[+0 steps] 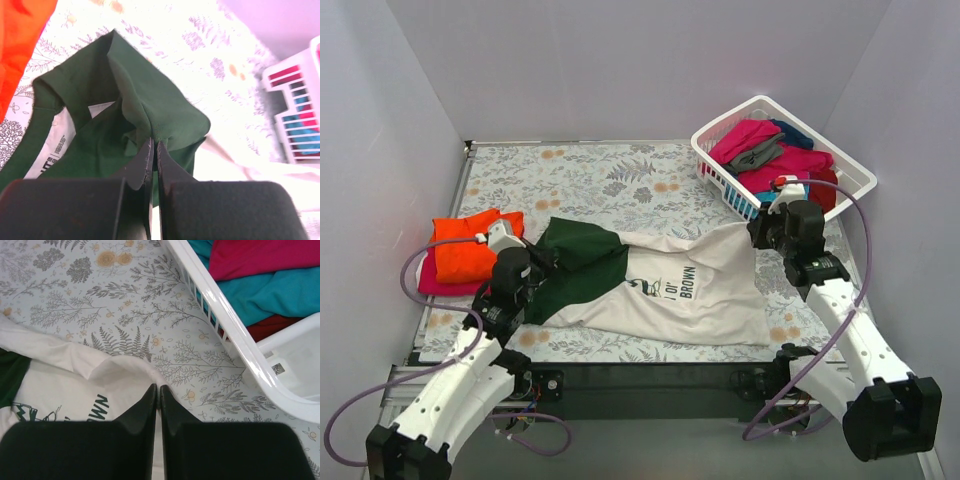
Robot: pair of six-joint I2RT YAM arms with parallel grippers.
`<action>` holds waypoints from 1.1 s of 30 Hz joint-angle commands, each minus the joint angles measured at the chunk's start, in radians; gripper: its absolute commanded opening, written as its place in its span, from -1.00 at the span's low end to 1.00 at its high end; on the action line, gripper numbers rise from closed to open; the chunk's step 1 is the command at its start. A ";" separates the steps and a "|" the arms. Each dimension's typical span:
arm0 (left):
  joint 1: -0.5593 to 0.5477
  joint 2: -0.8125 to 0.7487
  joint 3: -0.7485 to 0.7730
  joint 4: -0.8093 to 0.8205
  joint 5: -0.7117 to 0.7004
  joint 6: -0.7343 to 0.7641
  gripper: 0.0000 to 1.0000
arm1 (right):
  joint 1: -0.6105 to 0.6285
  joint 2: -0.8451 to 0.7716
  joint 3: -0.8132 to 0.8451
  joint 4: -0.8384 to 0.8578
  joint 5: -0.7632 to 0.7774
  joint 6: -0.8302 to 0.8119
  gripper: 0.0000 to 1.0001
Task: Fold and stack the t-shirts
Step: Fold the tshirt
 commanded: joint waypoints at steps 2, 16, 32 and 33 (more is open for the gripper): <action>0.007 -0.101 -0.010 -0.088 -0.033 -0.046 -1.00 | -0.001 -0.093 -0.047 -0.109 -0.058 -0.004 -0.97; 0.007 -0.224 0.090 -0.277 0.024 -0.118 -1.00 | -0.001 -0.337 -0.019 -0.390 -0.089 0.019 -0.97; 0.007 -0.355 0.178 -0.454 0.100 -0.187 -1.00 | 0.000 -0.438 0.068 -0.657 -0.086 0.077 -0.97; 0.007 -0.359 0.179 -0.461 0.104 -0.188 -1.00 | 0.000 -0.443 0.071 -0.663 -0.083 0.077 -0.97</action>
